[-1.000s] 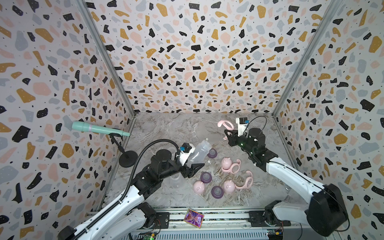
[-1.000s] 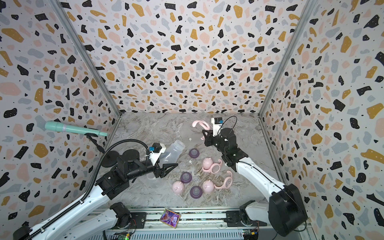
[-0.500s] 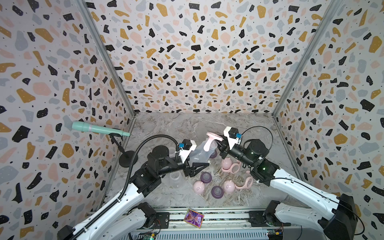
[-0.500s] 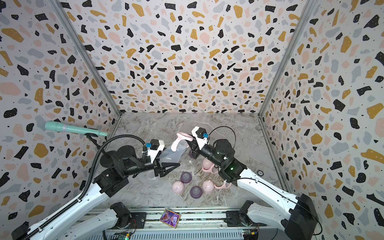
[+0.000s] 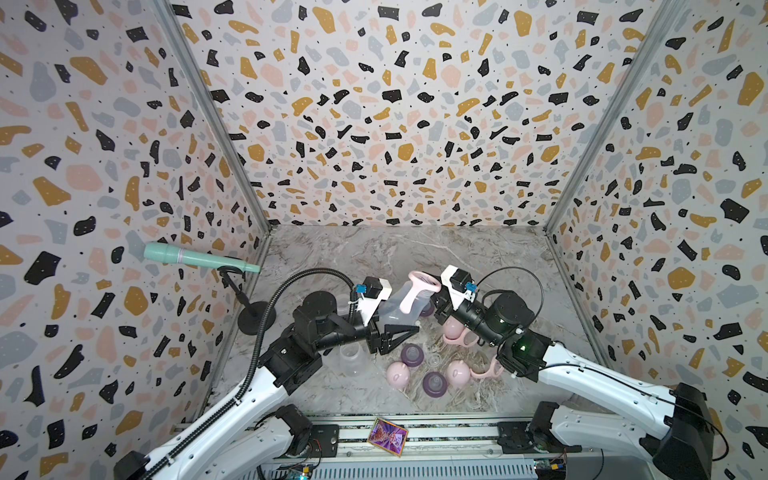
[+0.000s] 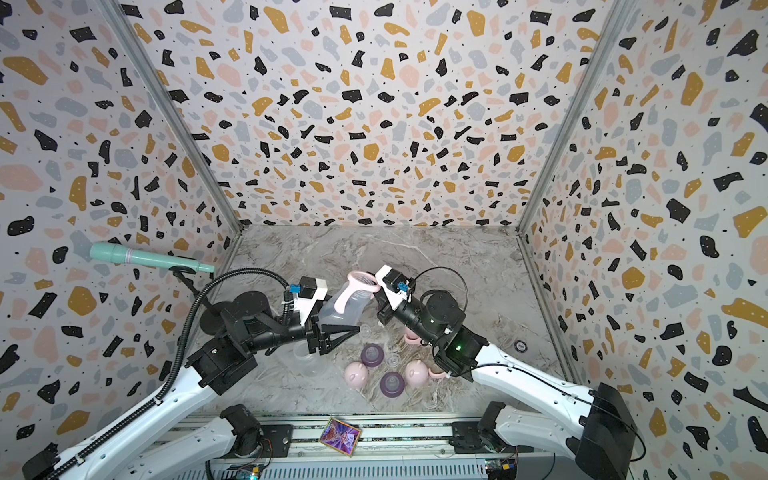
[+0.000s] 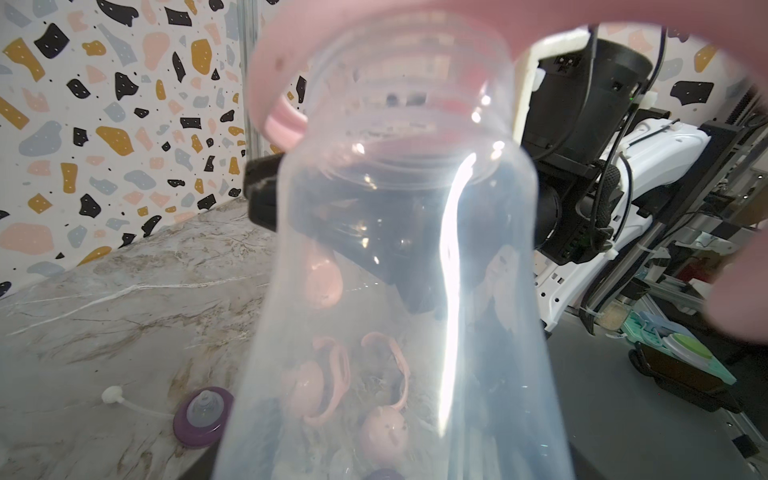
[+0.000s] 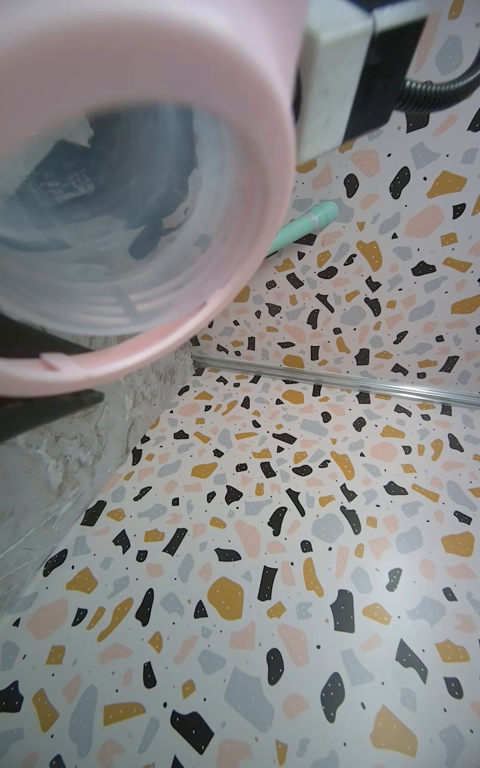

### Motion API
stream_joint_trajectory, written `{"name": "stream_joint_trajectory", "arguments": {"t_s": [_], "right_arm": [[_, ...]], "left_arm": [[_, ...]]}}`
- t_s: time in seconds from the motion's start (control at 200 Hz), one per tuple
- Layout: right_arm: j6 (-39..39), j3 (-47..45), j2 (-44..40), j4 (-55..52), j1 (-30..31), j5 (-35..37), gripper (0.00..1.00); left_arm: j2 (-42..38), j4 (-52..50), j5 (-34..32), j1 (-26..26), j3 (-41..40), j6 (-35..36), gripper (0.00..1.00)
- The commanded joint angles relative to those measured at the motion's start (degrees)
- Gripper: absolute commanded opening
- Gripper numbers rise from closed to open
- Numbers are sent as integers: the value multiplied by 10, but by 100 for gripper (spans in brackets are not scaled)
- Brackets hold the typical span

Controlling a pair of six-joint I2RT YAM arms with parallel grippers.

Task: Assemble the baby bottles
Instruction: Put on the handle of the baby bottle.

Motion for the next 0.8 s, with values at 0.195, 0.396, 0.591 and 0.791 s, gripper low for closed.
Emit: {"name": "stream_joint_trajectory", "arguments": {"t_s": [0.195, 0.396, 0.591, 0.791], "right_arm": [[-20, -17, -32, 23, 15, 0, 0], [42, 30, -32, -37, -3, 14, 0], [66, 66, -18, -84, -9, 3, 0], [56, 63, -17, -81, -10, -10, 0]], "left_arm": [[12, 57, -5, 2, 21, -28, 0], [20, 51, 2, 2, 16, -29, 0], [23, 50, 7, 2, 17, -29, 0], [28, 47, 10, 2, 21, -28, 0]]}}
